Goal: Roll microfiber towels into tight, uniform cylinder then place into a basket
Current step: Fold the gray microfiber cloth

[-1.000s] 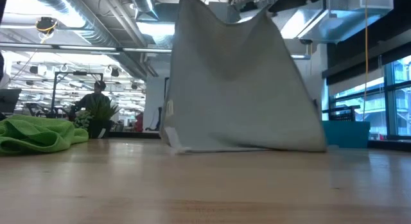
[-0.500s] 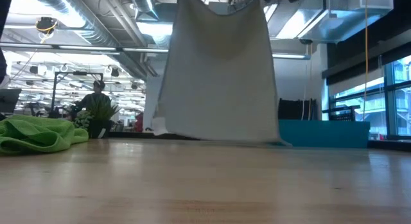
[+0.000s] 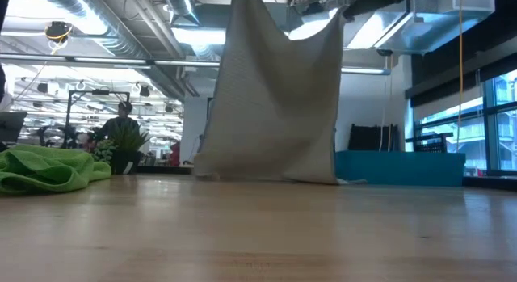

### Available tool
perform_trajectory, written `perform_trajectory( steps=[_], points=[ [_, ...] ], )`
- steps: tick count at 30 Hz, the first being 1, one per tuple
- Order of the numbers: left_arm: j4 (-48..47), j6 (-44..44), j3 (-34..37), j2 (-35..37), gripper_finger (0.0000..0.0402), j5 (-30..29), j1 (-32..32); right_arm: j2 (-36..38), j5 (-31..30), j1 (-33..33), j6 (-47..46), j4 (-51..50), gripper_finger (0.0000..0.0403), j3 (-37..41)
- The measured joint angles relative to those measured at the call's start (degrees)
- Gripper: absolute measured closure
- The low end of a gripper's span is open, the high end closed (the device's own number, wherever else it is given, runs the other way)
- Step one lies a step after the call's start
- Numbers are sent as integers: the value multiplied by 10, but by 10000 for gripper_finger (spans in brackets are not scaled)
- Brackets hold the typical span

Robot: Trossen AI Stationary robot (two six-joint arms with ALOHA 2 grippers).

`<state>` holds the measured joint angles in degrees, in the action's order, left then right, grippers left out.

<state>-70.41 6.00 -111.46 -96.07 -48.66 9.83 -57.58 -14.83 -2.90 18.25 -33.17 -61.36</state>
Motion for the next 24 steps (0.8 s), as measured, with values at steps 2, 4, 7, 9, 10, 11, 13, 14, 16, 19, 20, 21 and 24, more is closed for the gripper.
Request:
perform_trajectory(
  steps=[2,4,7,9,10,11,13,14,16,19,20,21,24],
  points=[
    [0,13,15,0,402,18,16,0,0,16,-17,-19,401,0],
    [1,28,29,0,401,27,34,0,0,32,-36,-39,401,0],
    [-7,52,43,0,402,45,64,0,0,58,-77,-68,401,0],
    [-16,69,50,0,402,60,85,0,1,77,-104,-88,401,0],
    [-16,76,53,0,402,67,96,0,1,87,-119,-100,401,0],
    [-16,83,57,0,402,70,105,0,1,97,-134,-113,401,0],
    [-17,94,61,0,402,70,125,0,1,118,-162,-128,401,0],
    [-16,102,62,0,401,65,135,0,1,128,-171,-132,401,0],
    [-16,118,62,0,401,46,151,0,1,148,-182,-132,401,0],
    [-16,134,62,0,402,33,169,0,1,170,-195,-131,401,0],
    [-16,137,62,0,401,27,174,0,0,176,-196,-131,401,0],
    [-16,140,62,0,402,20,179,0,0,182,-196,-131,401,0],
    [-16,145,63,0,401,-13,190,0,-10,195,-196,-125,401,0]
  ],
)
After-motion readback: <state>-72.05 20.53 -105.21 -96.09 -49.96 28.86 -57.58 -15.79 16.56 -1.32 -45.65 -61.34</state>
